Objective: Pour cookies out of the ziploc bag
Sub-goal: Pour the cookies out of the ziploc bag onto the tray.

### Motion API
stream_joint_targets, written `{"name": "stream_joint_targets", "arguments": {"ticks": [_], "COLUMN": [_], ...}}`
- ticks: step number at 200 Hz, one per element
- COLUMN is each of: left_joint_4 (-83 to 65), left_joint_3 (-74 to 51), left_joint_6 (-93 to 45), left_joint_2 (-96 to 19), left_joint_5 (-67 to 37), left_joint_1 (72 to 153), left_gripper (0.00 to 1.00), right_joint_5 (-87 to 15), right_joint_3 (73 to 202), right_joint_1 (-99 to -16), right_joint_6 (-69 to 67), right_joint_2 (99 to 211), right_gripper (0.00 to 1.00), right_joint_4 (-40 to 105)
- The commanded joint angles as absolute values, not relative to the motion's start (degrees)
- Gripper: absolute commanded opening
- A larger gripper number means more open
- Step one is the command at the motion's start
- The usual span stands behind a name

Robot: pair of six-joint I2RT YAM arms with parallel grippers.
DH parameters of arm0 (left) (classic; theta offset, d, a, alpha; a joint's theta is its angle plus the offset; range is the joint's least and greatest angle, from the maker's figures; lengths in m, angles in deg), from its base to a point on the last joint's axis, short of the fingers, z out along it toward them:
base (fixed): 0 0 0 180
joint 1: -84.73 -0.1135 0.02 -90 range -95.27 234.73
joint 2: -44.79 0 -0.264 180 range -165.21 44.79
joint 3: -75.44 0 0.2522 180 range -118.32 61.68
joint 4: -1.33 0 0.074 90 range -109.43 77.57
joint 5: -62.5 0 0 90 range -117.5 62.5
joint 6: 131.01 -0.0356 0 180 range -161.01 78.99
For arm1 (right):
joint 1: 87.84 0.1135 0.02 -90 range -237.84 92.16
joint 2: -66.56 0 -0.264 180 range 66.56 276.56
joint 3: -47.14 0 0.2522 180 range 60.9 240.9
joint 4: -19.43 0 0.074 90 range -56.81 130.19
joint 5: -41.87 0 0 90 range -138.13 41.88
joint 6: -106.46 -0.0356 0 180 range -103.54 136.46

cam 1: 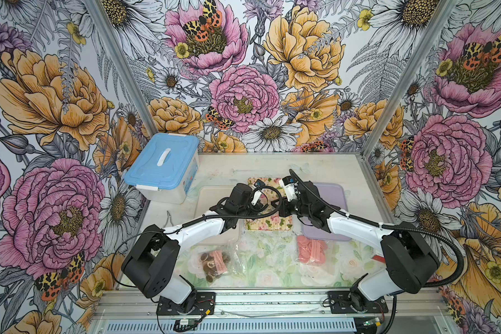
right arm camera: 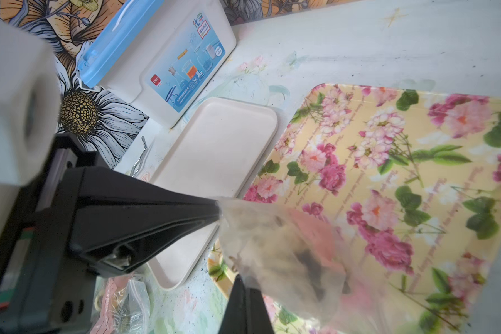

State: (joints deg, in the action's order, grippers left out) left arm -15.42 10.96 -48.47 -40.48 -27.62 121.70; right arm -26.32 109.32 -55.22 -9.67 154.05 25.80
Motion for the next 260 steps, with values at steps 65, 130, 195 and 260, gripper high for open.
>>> {"name": "stream_joint_targets", "arguments": {"ticks": [65, 130, 195, 260], "left_joint_4": [-9.7, -8.6, -7.4, -7.8], "left_joint_3": [13.4, 11.5, 8.2, 7.3], "left_joint_6": [-47.9, -47.6, -48.8, -48.5], "left_joint_2": [-37.3, -37.0, -40.4, -44.1], "left_joint_5": [-29.3, -29.4, -28.6, -27.0], "left_joint_1": [121.7, 122.9, 122.9, 122.3], "left_gripper": [0.00, 0.00, 0.00, 0.00], "right_joint_5": [-25.0, -28.3, -28.2, -31.7], "right_joint_3": [103.6, 103.1, 101.3, 99.6], "right_joint_1": [-56.8, -58.7, -59.1, -59.4], "right_joint_6": [-12.0, -12.0, -12.9, -12.0], "right_joint_2": [153.3, 152.3, 151.8, 150.3], "right_gripper": [0.00, 0.00, 0.00, 0.00], "right_joint_4": [12.8, 13.2, 8.6, 8.1]}}
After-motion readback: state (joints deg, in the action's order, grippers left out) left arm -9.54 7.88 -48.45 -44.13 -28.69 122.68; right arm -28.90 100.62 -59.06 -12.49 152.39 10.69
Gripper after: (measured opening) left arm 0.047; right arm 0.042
